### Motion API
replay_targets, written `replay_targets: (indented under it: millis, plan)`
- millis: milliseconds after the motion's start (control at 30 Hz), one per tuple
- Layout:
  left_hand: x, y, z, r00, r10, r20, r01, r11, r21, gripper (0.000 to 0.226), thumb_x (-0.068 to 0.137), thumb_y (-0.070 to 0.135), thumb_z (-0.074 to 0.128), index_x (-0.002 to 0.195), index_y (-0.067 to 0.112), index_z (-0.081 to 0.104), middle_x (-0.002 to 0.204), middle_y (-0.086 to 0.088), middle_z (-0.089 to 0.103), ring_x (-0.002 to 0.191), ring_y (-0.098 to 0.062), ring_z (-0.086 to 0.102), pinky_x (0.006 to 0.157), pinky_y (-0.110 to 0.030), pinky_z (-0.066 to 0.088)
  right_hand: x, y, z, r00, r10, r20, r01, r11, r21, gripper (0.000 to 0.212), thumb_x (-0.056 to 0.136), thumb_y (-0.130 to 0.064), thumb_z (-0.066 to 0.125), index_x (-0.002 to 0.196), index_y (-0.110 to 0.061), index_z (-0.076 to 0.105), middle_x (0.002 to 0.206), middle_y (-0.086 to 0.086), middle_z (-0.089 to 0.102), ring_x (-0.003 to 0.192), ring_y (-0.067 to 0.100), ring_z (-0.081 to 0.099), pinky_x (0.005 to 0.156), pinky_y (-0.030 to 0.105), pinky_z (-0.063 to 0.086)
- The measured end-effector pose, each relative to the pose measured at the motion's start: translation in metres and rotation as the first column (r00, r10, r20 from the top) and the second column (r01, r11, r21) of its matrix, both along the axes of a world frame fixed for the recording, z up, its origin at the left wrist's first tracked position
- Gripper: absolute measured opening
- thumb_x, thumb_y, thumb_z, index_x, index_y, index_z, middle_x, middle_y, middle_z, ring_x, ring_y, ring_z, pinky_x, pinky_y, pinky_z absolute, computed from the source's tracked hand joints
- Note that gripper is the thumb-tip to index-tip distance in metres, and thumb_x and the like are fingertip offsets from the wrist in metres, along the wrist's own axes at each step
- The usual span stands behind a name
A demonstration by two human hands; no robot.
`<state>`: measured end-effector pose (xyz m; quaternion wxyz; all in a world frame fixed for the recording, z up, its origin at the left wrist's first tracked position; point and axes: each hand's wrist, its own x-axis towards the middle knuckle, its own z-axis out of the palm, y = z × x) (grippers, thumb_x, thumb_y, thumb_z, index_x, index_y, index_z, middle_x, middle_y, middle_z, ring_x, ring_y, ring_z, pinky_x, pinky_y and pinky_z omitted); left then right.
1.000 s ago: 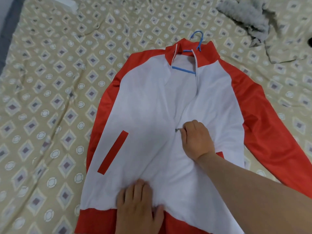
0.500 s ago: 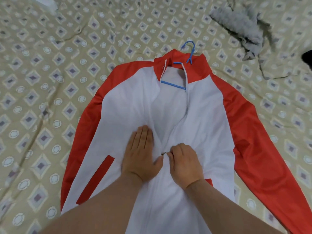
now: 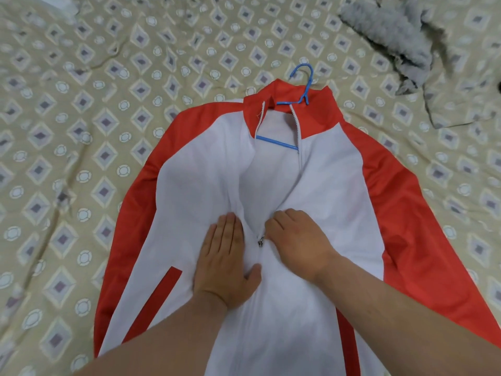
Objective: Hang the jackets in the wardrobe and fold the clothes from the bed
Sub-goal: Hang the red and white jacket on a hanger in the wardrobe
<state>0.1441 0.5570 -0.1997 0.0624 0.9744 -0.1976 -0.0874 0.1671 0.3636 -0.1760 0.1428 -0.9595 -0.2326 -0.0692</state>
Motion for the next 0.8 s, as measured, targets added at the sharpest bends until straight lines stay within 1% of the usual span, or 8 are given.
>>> replay_targets:
  millis: [167,267,367,433,500,600,700,800]
  plan:
    - [0.001,0.000,0.001,1.000,0.009,-0.017,-0.009,1.000,-0.007,0.096,0.079,0.059,0.045,0.151,-0.003,0.024,0.156,-0.022,0.032,0.145,-0.032,0.031,0.118,-0.041,0.014,0.004,-0.001,0.013,0.995,0.103,-0.015,-0.104,0.994,-0.034,0.009,0.081,-0.004,0.060,0.081,-0.013,0.058,0.076,0.004,0.051,0.065,0.024,0.043,0.057,0.035,0.036]
    - [0.001,0.001,0.002,1.000,0.013,-0.022,-0.013,1.000,-0.021,0.099,0.078,0.059,0.046,0.151,-0.003,0.021,0.156,-0.023,0.031,0.145,-0.031,0.027,0.119,-0.041,0.012,-0.001,0.009,0.011,0.983,0.129,-0.129,-0.127,0.992,0.024,0.009,0.087,-0.010,0.049,0.083,-0.013,0.057,0.080,0.005,0.054,0.063,0.023,0.047,0.056,0.036,0.042]
    - [0.001,0.001,0.002,0.999,0.019,-0.028,-0.020,0.999,-0.031,0.099,0.078,0.059,0.046,0.152,-0.002,0.020,0.157,-0.022,0.030,0.145,-0.031,0.030,0.119,-0.040,0.013,0.006,0.021,0.020,0.924,0.023,-0.382,-0.016,1.000,0.020,0.018,0.095,-0.029,0.053,0.092,-0.012,0.054,0.087,0.005,0.056,0.070,0.026,0.056,0.060,0.036,0.044]
    - [0.002,0.000,0.002,0.999,0.021,-0.027,-0.021,0.999,-0.024,0.098,0.079,0.059,0.046,0.151,-0.003,0.023,0.157,-0.022,0.030,0.146,-0.032,0.030,0.120,-0.040,0.012,0.017,0.030,0.031,0.795,-0.125,-0.594,0.137,0.990,-0.025,0.028,0.095,-0.039,0.057,0.103,-0.013,0.050,0.092,0.002,0.057,0.081,0.024,0.057,0.070,0.035,0.044]
    - [0.001,0.000,0.002,0.999,0.028,-0.033,-0.028,0.999,-0.021,0.097,0.080,0.060,0.045,0.151,-0.004,0.027,0.157,-0.022,0.030,0.146,-0.032,0.030,0.119,-0.040,0.012,0.025,0.038,0.039,0.617,-0.264,-0.741,0.418,0.908,0.024,0.034,0.093,-0.038,0.058,0.110,-0.010,0.048,0.096,0.003,0.062,0.088,0.023,0.060,0.072,0.033,0.045]
    - [0.000,-0.001,0.005,0.999,0.030,-0.026,-0.031,0.999,-0.042,0.094,0.082,0.059,0.044,0.151,-0.004,0.028,0.157,-0.021,0.031,0.146,-0.031,0.029,0.120,-0.040,0.012,0.036,0.043,0.040,0.422,-0.414,-0.807,0.812,0.568,0.134,0.023,0.095,-0.024,0.049,0.107,-0.004,0.048,0.093,0.005,0.059,0.087,0.024,0.058,0.069,0.030,0.042]
    - [-0.001,-0.001,0.005,0.999,0.032,-0.015,-0.033,0.998,-0.057,0.093,0.082,0.057,0.043,0.151,-0.004,0.028,0.157,-0.021,0.030,0.146,-0.031,0.030,0.119,-0.041,0.015,0.050,0.048,0.037,0.406,-0.450,-0.795,0.863,0.474,0.173,0.013,0.093,-0.023,0.051,0.094,-0.011,0.048,0.086,0.003,0.054,0.082,0.024,0.054,0.059,0.029,0.035]
    - [-0.001,0.000,0.003,0.999,0.037,-0.007,-0.038,0.998,-0.059,0.092,0.083,0.058,0.042,0.151,-0.003,0.028,0.158,-0.020,0.030,0.147,-0.030,0.028,0.119,-0.041,0.014,0.068,0.050,0.031,0.443,-0.478,-0.759,0.865,0.450,0.222,0.014,0.088,-0.029,0.058,0.091,-0.016,0.052,0.095,0.002,0.058,0.086,0.022,0.057,0.065,0.026,0.037]
